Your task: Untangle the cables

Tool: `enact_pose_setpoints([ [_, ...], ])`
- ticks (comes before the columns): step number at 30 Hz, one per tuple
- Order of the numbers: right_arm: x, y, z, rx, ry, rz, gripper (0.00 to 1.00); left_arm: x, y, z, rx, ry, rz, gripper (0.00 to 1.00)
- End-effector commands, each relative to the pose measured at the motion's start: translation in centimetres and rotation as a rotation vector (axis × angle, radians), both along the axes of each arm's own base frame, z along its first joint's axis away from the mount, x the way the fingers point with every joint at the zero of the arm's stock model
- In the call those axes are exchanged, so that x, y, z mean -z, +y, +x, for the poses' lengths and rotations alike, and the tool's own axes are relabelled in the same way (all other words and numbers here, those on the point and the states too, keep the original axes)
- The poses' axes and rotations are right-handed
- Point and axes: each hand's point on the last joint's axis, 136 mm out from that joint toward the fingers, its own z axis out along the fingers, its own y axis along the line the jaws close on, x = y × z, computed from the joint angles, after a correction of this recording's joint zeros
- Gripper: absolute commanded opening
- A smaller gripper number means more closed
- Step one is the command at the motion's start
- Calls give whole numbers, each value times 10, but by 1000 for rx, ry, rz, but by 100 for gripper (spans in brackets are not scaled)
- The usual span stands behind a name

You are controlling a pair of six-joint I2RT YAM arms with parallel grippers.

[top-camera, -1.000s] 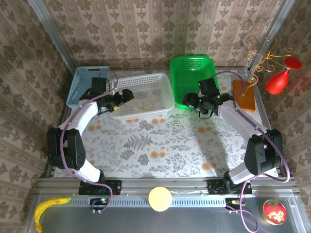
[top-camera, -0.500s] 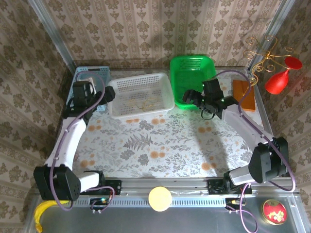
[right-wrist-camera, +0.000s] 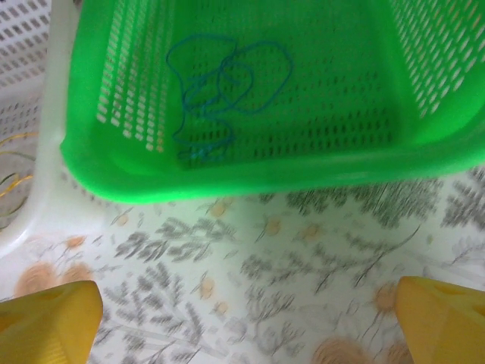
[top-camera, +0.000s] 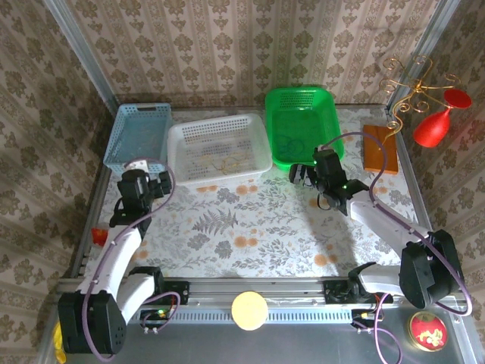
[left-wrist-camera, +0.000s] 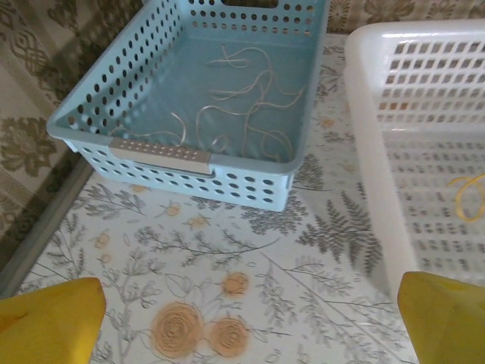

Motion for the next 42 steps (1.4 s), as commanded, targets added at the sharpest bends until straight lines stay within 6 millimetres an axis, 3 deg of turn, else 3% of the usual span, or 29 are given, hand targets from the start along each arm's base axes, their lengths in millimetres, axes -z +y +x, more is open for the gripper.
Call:
enact_pose_setpoints([
  [1,-13,-17,9,9,-132,-152,100,-15,13,7,-22,-107,122,100],
  [6,1,-38,12,41,-129,-219,100,8,6,11,26,-153,133,100],
  [12,-4,-56,23,52,-160,-309,100,32,-2,33,58,-190,128,100],
  [18,1,-84,4,127,-153,-363,100,39,-9,60,113,-191,139,100],
  [22,17,-93,-9,128,-203,-357,100,50,-9,68,125,-178,132,100],
  [26,21,-103,-8,136,-288,-299,100,62,-10,70,143,-168,111,100],
  [37,17,-87,23,-17,-393,-263,100,67,-13,77,182,-136,90,100],
  [42,46,-88,35,-26,-380,-250,100,67,-13,77,182,-136,88,100],
])
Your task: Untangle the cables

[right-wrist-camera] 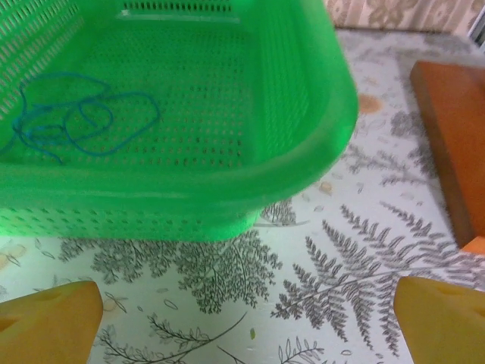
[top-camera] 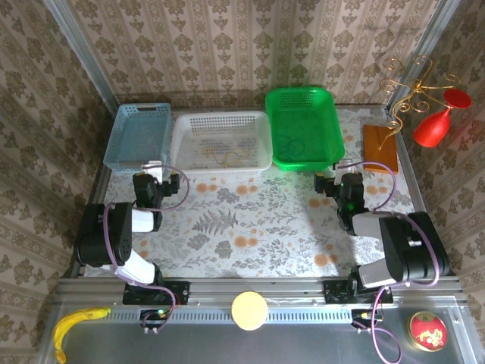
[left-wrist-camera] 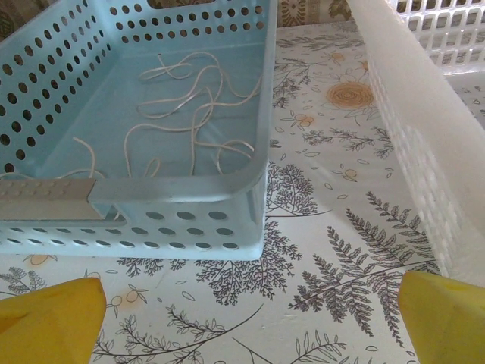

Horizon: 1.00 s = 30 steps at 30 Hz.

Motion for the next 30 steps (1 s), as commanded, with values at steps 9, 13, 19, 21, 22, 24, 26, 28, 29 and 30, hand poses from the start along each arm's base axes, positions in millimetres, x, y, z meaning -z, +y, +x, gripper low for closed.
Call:
enact_pose_setpoints([
  [9,-11,-6,24,-38,-45,87,100,-12,-1,8,16,-34,5,100],
  [13,-12,-9,23,-16,-51,81,100,-12,-1,7,18,-36,4,100],
  [19,-13,-10,23,4,-55,65,100,-11,-1,7,18,-35,5,100],
  [21,-12,-10,23,4,-52,62,100,-12,-1,7,17,-35,5,100],
  [22,-13,-10,23,2,-52,63,100,-11,-1,7,17,-34,5,100],
  [24,-12,-10,23,4,-52,61,100,-12,-1,7,17,-35,5,100],
  [26,-12,-10,23,2,-51,60,100,-12,-1,8,17,-35,5,100],
  [28,-13,-10,23,4,-52,61,100,-11,-1,7,16,-35,5,100],
  [29,-13,-10,23,4,-53,61,100,-11,-1,7,16,-34,5,100],
  [30,-12,-10,24,4,-47,61,100,-11,-1,7,17,-34,5,100],
])
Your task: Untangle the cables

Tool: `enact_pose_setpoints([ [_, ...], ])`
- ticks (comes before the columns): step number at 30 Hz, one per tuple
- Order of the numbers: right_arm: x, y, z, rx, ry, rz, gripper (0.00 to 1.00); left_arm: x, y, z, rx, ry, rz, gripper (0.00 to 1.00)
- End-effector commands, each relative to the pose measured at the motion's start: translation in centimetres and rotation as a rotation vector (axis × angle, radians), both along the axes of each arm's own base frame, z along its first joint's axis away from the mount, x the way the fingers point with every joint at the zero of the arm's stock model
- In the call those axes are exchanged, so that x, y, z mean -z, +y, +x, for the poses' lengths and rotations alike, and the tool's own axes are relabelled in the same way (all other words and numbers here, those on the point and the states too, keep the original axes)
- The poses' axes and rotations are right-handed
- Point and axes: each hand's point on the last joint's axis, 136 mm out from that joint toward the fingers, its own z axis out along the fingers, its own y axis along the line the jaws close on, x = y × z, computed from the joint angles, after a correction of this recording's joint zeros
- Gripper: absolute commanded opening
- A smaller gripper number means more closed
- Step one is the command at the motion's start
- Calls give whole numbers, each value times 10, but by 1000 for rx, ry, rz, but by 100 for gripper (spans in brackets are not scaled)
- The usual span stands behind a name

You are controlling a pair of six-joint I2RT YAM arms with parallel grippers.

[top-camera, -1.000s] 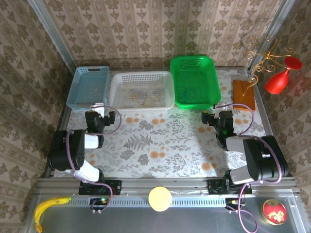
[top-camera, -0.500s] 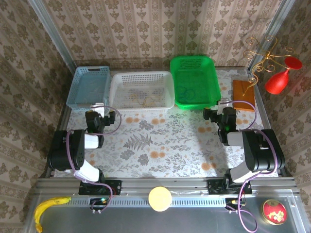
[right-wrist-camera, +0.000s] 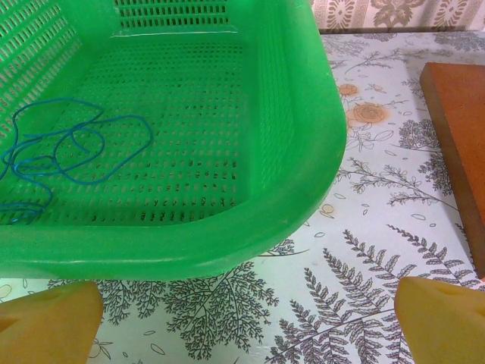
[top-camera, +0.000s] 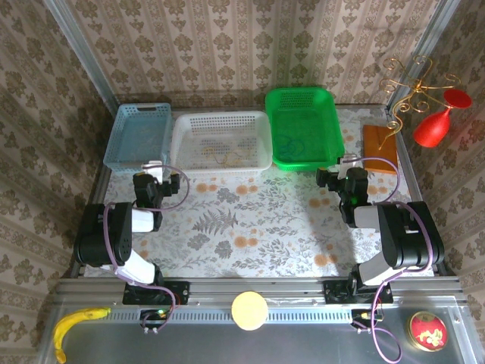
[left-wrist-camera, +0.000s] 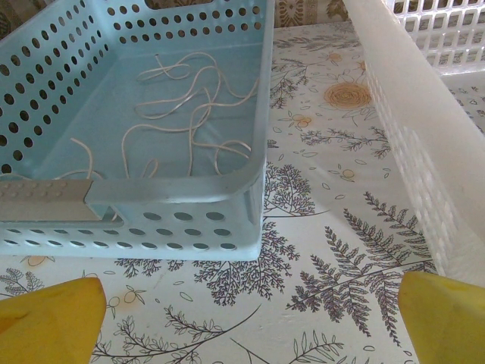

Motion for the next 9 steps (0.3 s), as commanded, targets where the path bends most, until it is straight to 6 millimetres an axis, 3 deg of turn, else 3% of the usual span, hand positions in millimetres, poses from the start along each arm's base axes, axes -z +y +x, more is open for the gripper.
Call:
enact_pose_setpoints([
  [1,-6,-1,5,14,-21,-4,100,-11,-1,7,13,-34,7,100],
  [9,-7,-1,3,13,-29,-2,100,-12,-1,7,14,-35,6,100],
])
